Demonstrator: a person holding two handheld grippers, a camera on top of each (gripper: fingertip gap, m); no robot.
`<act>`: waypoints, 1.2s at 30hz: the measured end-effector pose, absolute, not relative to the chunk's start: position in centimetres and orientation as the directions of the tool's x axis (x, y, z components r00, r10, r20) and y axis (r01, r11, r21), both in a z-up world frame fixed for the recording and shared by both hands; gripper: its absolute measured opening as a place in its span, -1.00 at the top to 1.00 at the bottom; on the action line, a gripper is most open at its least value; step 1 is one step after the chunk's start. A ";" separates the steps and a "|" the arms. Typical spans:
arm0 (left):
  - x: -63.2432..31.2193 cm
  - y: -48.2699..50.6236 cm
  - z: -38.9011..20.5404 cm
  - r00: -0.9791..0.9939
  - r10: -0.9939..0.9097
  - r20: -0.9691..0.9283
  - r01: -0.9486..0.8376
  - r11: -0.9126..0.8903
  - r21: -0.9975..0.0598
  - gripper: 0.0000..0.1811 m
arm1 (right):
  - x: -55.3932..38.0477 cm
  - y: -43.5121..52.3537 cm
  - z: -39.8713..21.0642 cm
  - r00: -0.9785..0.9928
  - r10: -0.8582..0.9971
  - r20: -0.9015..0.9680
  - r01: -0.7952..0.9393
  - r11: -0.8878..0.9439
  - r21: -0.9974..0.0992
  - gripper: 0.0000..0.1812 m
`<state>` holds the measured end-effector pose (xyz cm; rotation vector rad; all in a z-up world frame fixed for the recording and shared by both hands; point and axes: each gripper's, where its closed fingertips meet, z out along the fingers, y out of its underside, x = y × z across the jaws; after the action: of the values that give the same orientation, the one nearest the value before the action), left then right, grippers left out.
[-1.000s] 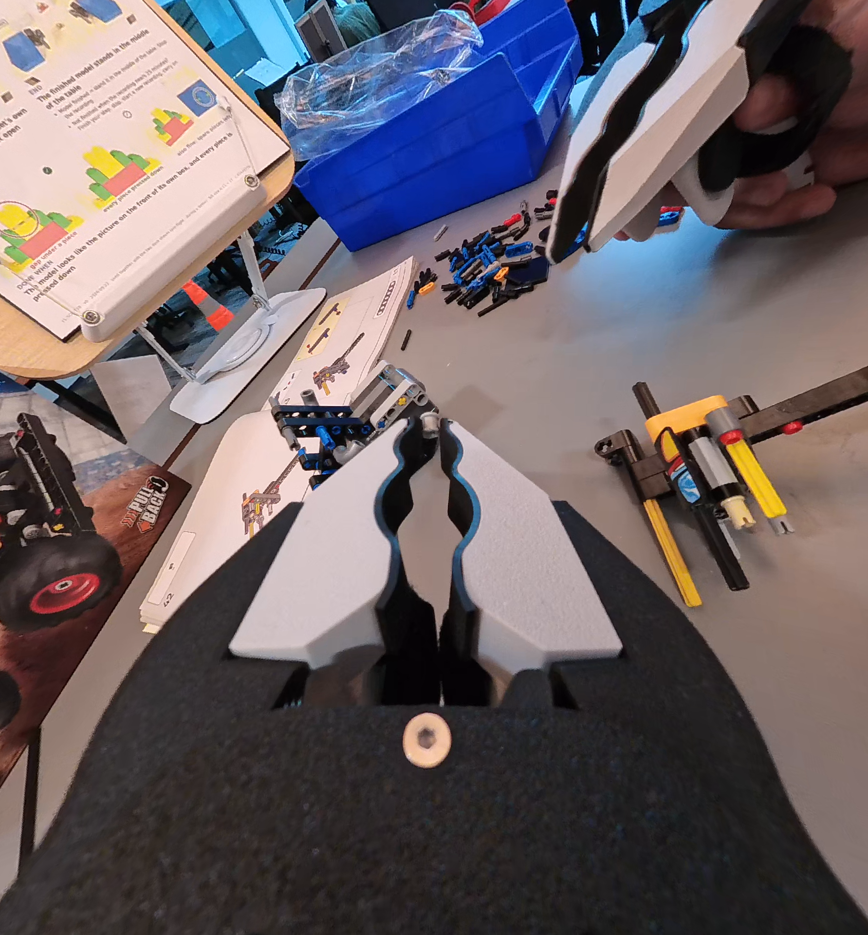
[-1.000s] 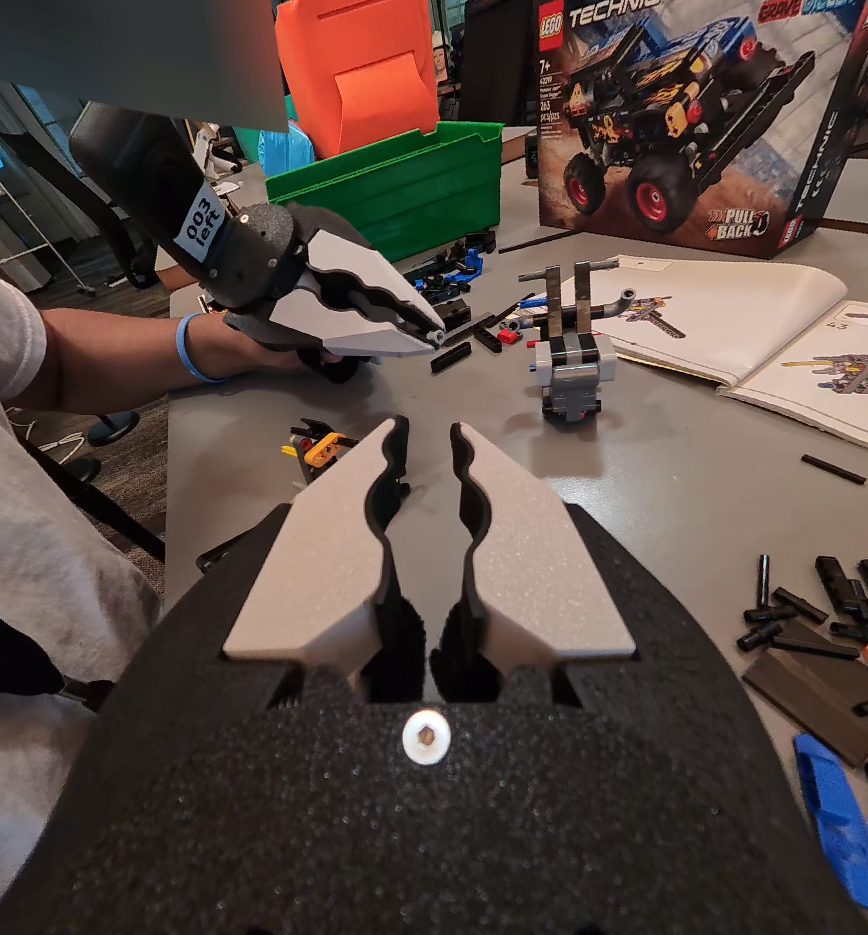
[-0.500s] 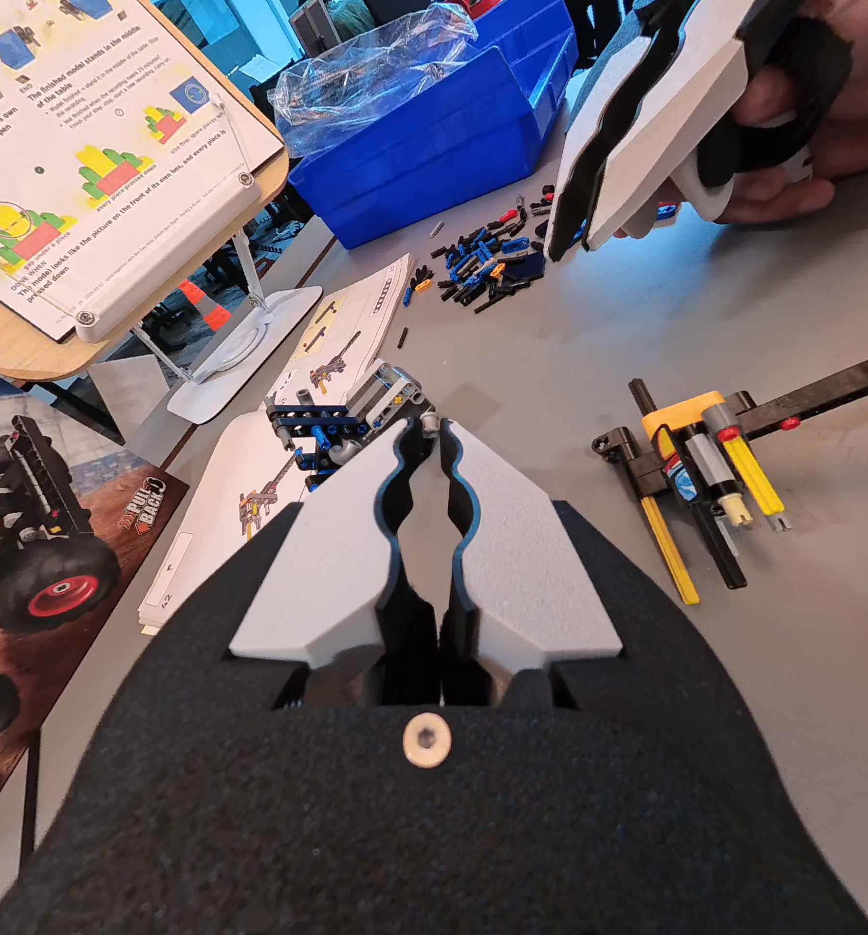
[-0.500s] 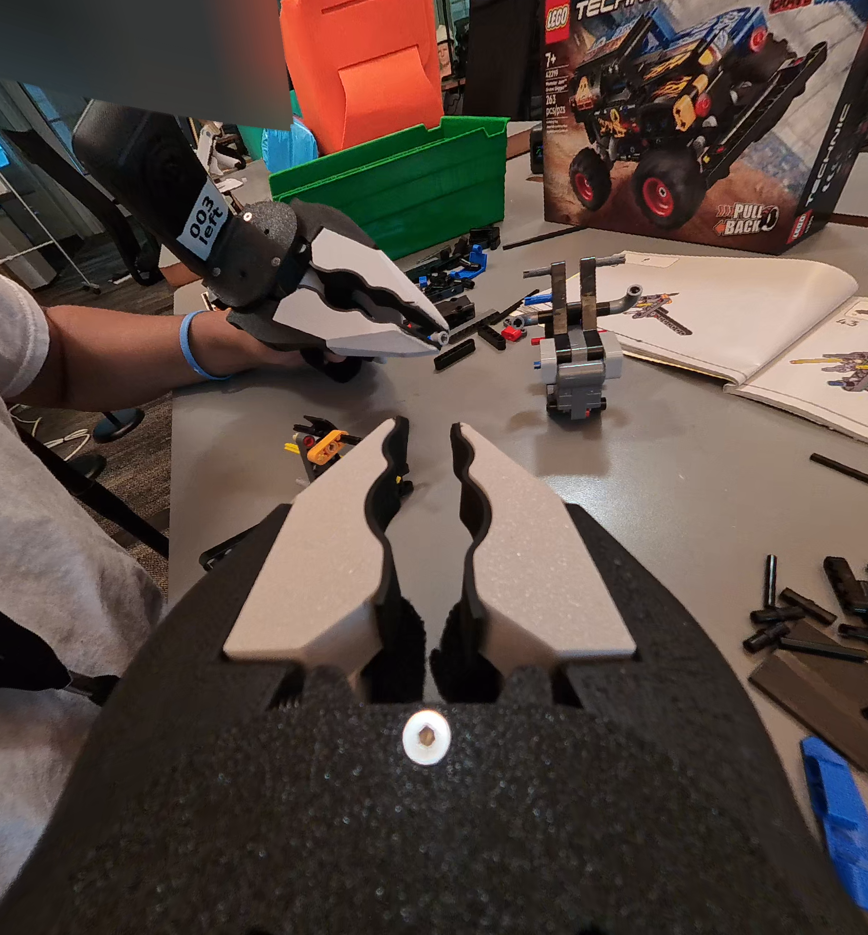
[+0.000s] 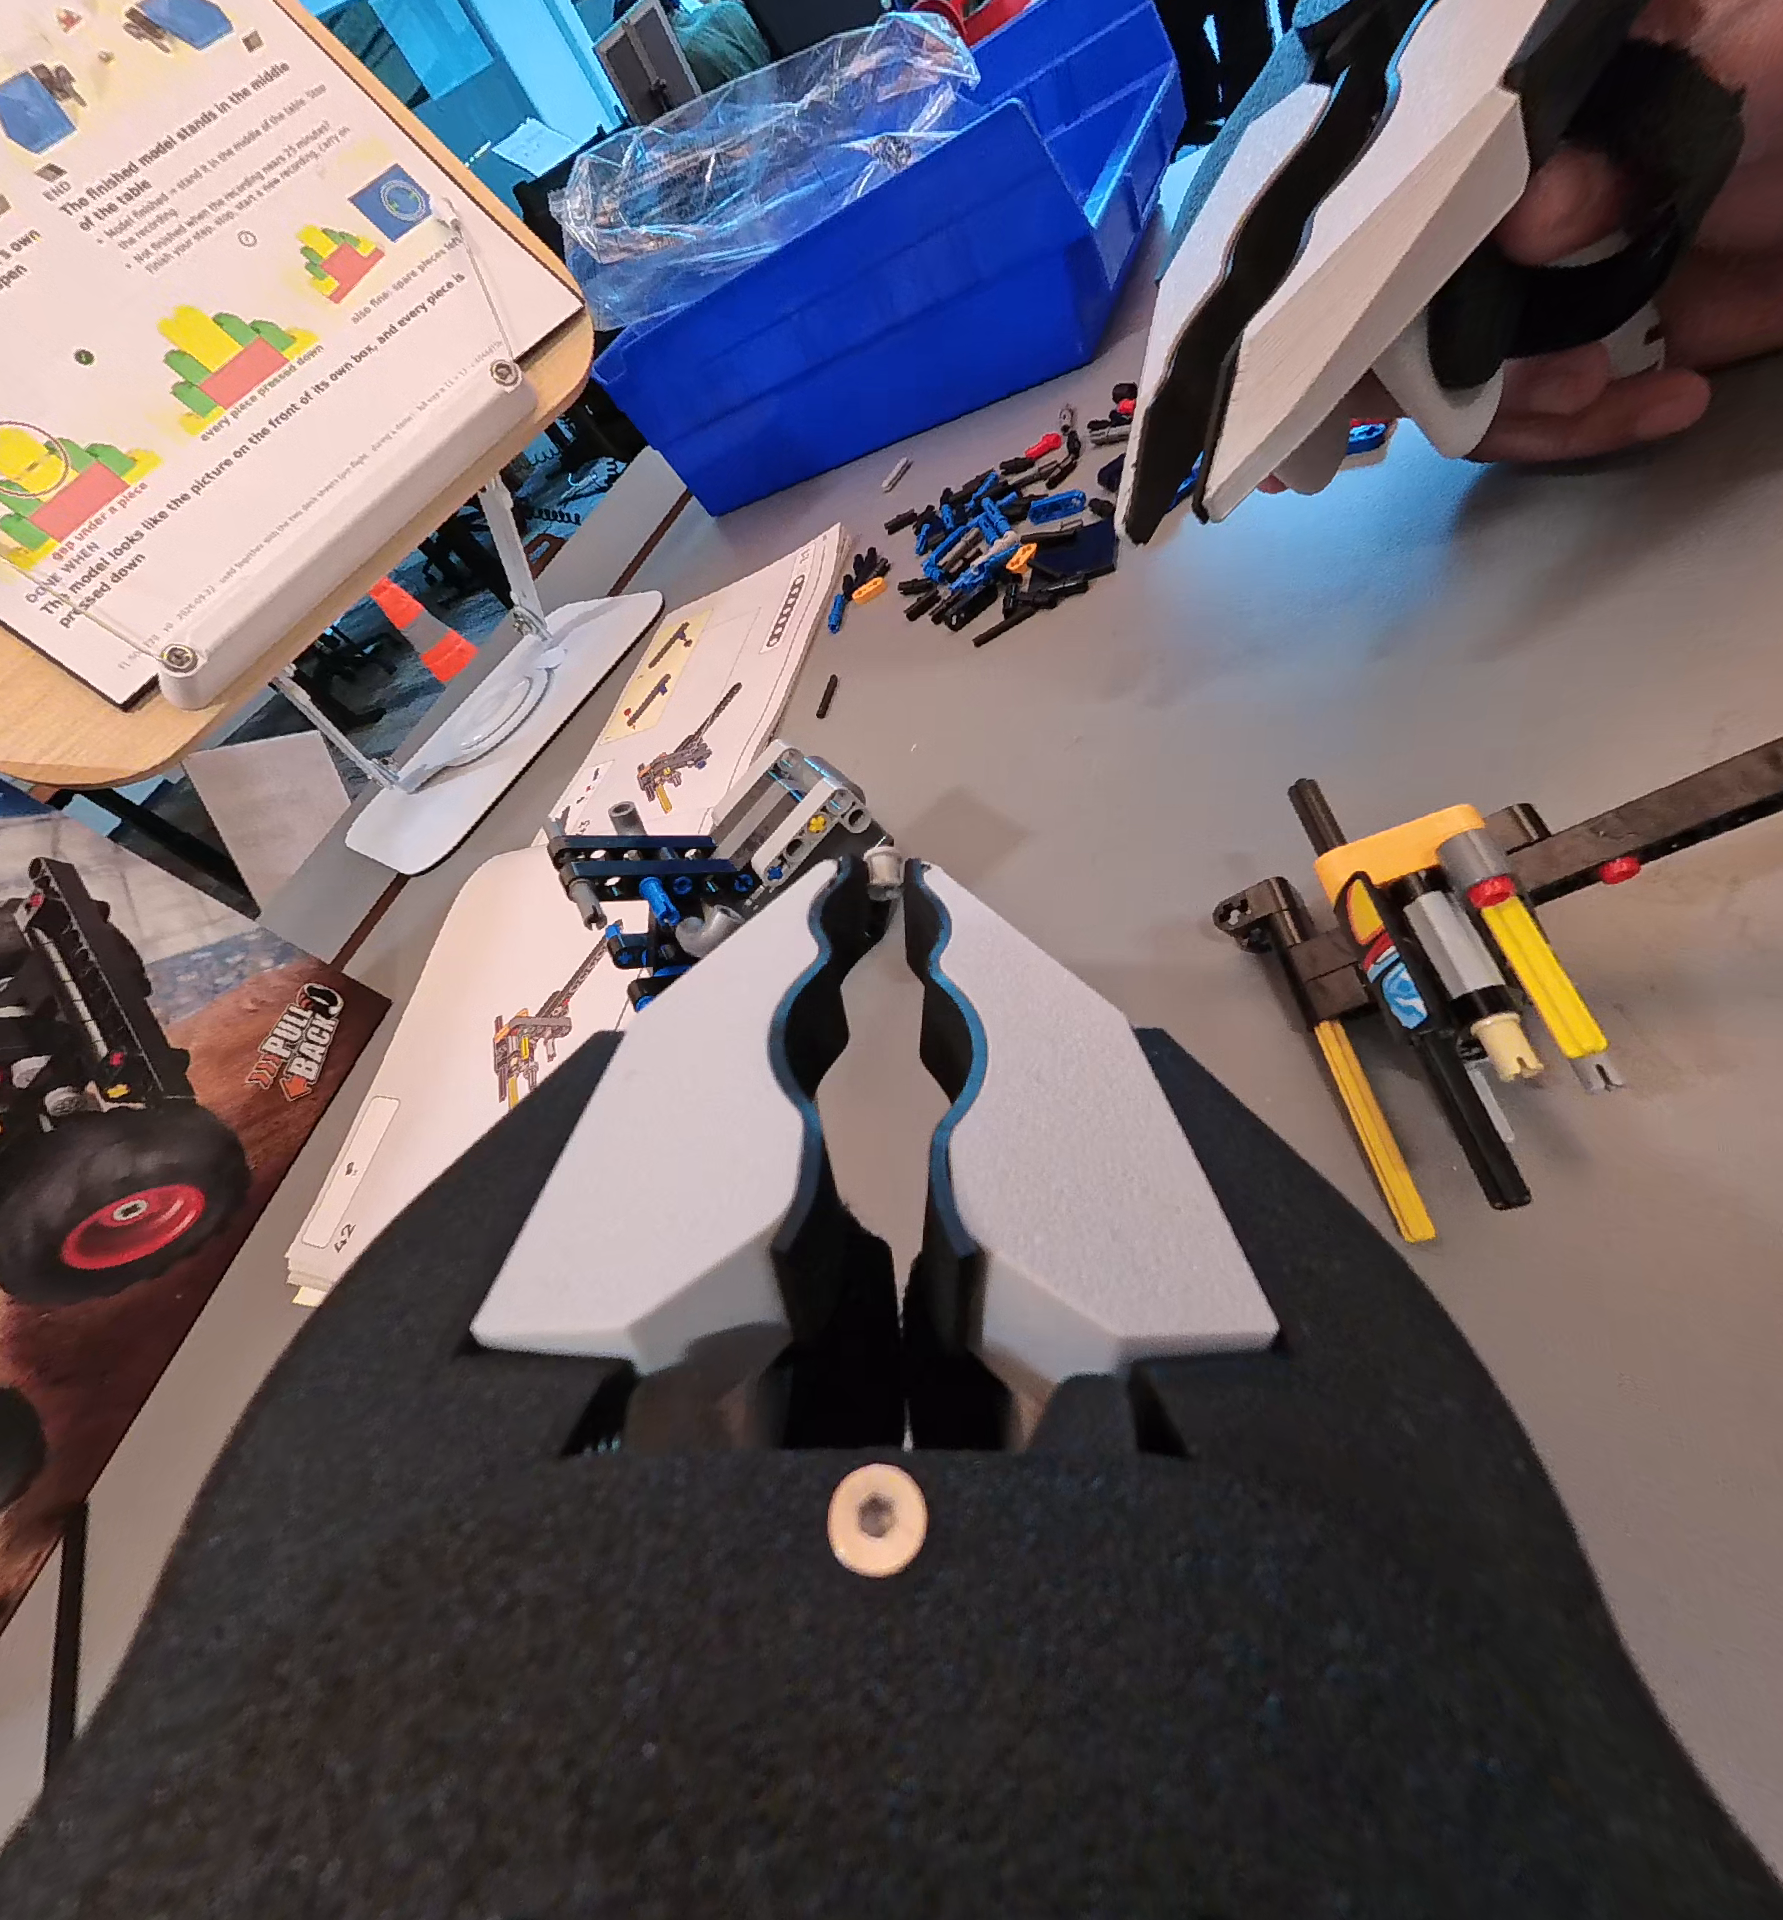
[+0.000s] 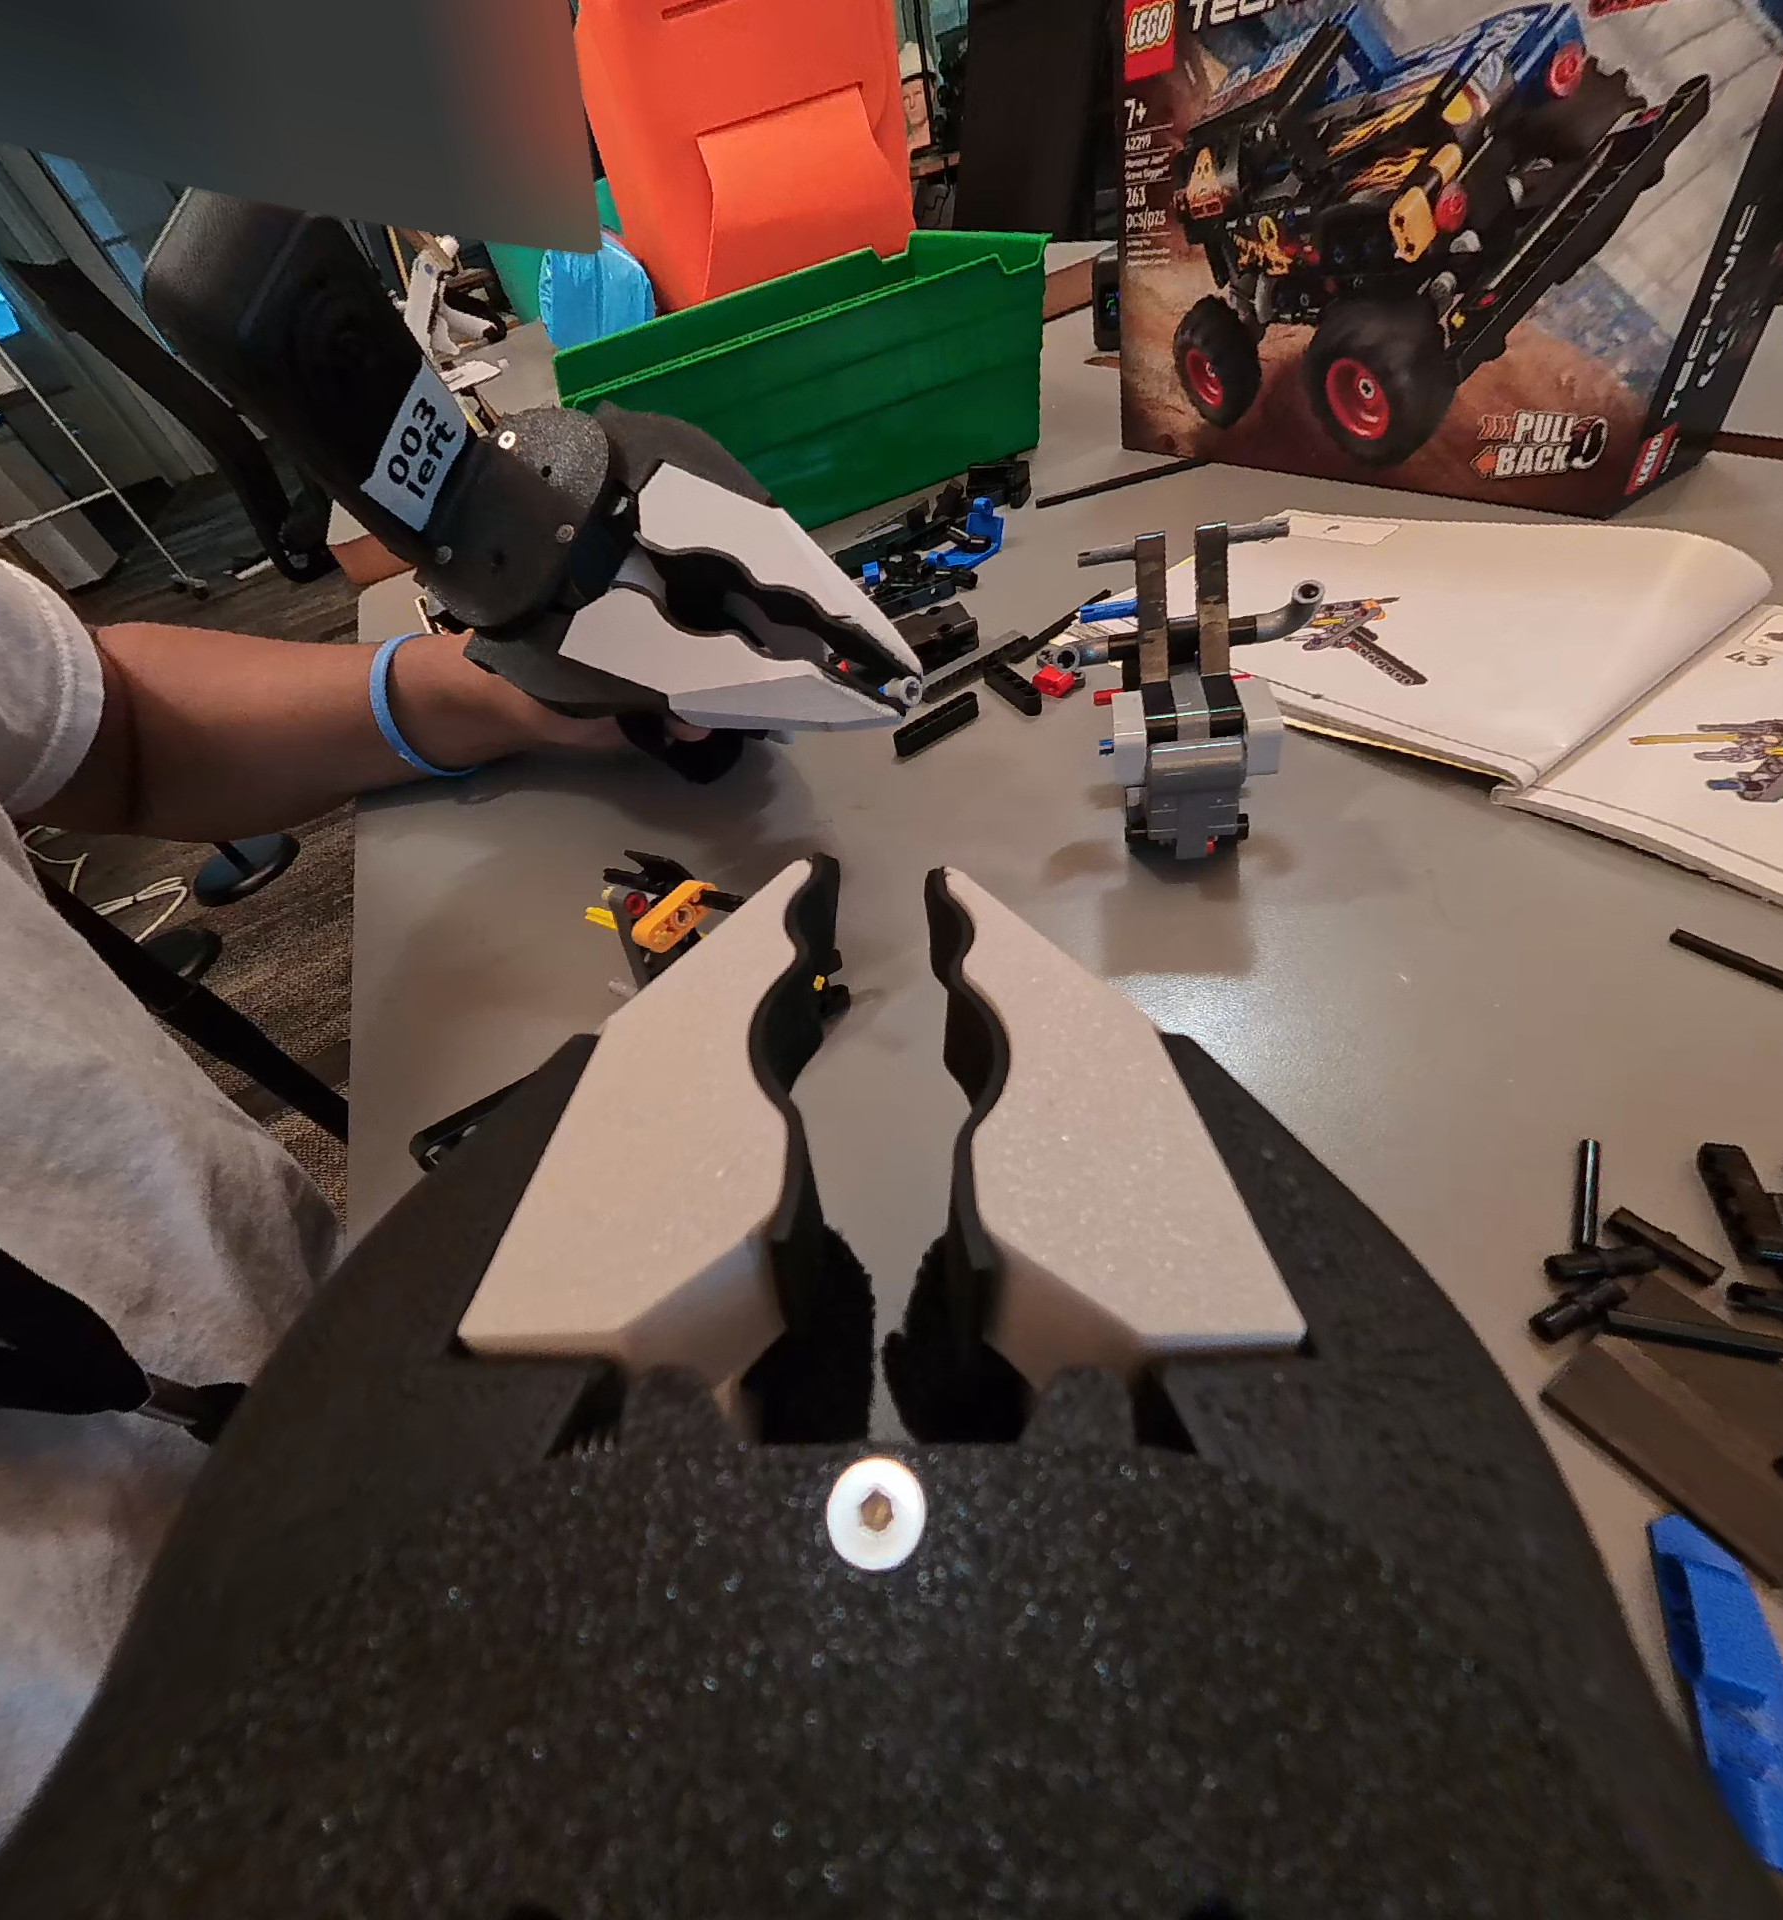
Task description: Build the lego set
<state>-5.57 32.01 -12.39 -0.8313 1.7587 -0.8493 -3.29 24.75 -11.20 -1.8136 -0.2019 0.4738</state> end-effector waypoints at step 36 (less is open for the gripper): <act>-12.2 23.6 -1.2 -0.231 -0.853 -0.468 0.334 0.382 -0.862 0.95 | -13.8 23.9 -1.0 -0.223 0.633 -0.741 -0.478 -0.734 -0.483 0.88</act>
<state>-12.24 23.55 -1.19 -0.5094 1.3908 -1.1949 -13.84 23.90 -1.01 -1.3189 -0.1958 2.0097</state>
